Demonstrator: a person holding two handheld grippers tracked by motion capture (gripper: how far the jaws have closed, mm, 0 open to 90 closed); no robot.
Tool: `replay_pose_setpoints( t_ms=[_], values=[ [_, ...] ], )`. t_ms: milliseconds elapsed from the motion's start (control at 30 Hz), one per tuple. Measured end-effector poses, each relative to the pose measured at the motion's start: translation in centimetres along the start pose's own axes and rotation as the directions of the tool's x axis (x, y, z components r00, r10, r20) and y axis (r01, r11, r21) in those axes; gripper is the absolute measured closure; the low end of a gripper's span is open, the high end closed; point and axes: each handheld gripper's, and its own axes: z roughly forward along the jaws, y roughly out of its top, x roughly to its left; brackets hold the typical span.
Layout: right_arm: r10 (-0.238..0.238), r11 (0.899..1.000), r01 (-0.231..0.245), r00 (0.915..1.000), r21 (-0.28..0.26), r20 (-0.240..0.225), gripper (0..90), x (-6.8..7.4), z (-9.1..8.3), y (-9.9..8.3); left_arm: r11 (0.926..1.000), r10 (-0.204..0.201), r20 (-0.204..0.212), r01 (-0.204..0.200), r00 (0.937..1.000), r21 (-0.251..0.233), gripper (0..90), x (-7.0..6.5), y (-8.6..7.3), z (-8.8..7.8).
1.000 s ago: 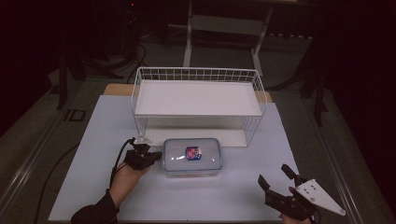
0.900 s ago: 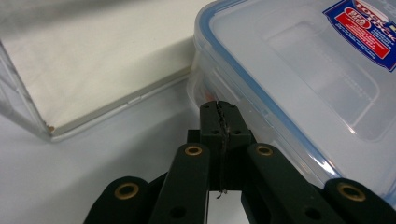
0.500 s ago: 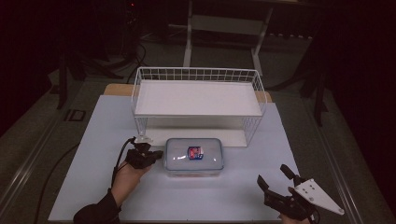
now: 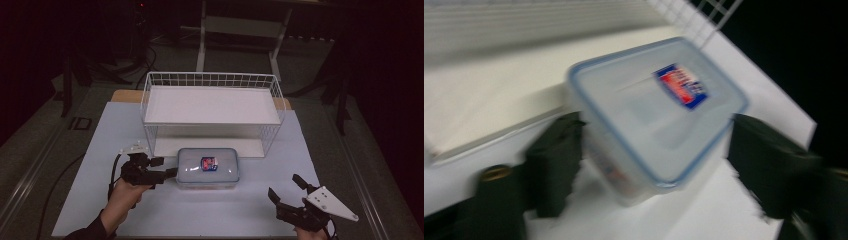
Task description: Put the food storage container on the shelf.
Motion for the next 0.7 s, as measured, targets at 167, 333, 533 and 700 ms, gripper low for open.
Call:
replay_pose_setpoints(
  t_ms=[167,333,533,700],
  values=[
    [-0.007,1.000,0.008,0.9998,0.017,-0.016,11.0,0.2,1.0,0.5,0.9999,-0.009,0.032,0.009,0.9994,0.010,4.8,-0.3,0.7,0.6],
    [-0.055,0.998,0.055,0.9984,0.015,-0.016,11.0,0.3,2.3,1.6,0.9965,-0.077,0.082,0.074,0.9936,0.039,0.5,0.3,1.5,1.7],
    [-0.075,0.997,0.075,0.9965,0.021,-0.037,14.1,0.4,3.6,2.5,0.9811,-0.185,0.085,0.178,0.9792,0.074,0.8,1.9,1.5,3.1],
    [-0.054,0.997,0.059,0.9936,0.052,-0.100,15.4,0.9,4.6,2.5,0.9673,-0.231,0.062,0.222,0.9710,0.122,0.8,3.0,1.3,3.8]
  ],
)
